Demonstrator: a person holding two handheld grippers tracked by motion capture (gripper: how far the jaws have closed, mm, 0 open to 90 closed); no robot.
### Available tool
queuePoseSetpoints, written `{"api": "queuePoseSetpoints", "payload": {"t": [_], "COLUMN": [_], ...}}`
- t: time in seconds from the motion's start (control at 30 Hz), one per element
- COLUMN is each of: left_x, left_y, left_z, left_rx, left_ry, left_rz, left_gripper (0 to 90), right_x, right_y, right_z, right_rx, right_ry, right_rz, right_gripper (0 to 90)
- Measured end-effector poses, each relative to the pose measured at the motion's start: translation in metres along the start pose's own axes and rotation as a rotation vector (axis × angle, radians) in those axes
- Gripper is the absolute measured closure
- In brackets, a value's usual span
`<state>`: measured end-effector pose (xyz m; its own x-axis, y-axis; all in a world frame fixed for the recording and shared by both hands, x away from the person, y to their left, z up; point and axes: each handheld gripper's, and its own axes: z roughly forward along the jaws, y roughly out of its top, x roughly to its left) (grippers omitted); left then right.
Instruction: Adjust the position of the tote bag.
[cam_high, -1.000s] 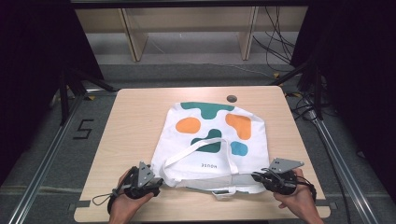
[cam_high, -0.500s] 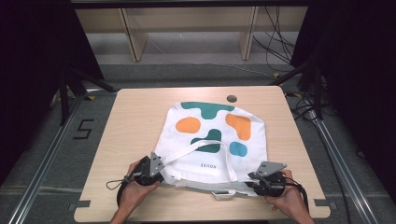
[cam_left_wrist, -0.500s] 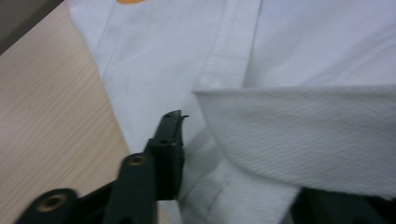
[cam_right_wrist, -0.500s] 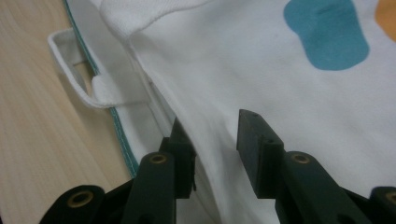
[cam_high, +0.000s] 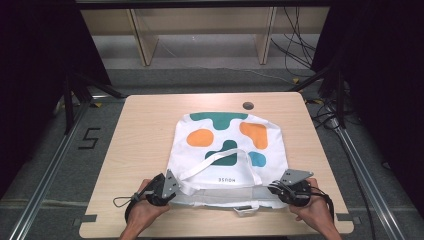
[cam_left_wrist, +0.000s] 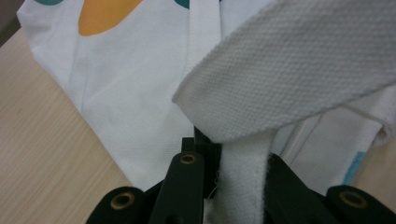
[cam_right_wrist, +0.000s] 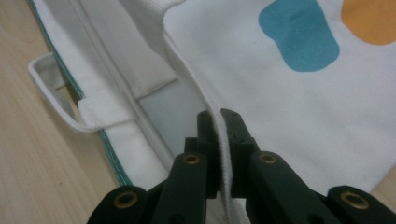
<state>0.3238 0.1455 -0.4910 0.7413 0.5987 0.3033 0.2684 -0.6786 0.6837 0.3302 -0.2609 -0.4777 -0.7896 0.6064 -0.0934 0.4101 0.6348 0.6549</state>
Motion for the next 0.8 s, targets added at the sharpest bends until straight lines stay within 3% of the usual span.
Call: {"api": "queuePoseSetpoints", "payload": {"t": [0.2, 0.23, 0.3, 0.8], "left_x": [-0.0029, -0.0032, -0.0040, -0.0037], "left_y": [0.0013, 0.0012, 0.0023, 0.0046], "left_z": [-0.0067, -0.0065, -0.0074, -0.0070], "left_rx": [0.014, 0.013, 0.022, 0.041], "left_ry": [-0.028, -0.031, -0.042, -0.063], "left_rz": [-0.029, -0.030, -0.026, -0.018], "left_gripper": [86.3, 86.4, 86.4, 86.4], "right_x": [0.0006, -0.0011, -0.0009, -0.0010], "right_y": [-0.0008, -0.0001, -0.0006, -0.0011], "right_z": [-0.0048, -0.0070, -0.0070, -0.0078], "right_rx": [-0.041, -0.032, -0.043, -0.035], "right_ry": [-0.005, 0.014, 0.012, 0.012], "right_rz": [0.010, -0.011, 0.018, 0.023], "right_gripper": [87.9, 87.9, 87.9, 87.8]}}
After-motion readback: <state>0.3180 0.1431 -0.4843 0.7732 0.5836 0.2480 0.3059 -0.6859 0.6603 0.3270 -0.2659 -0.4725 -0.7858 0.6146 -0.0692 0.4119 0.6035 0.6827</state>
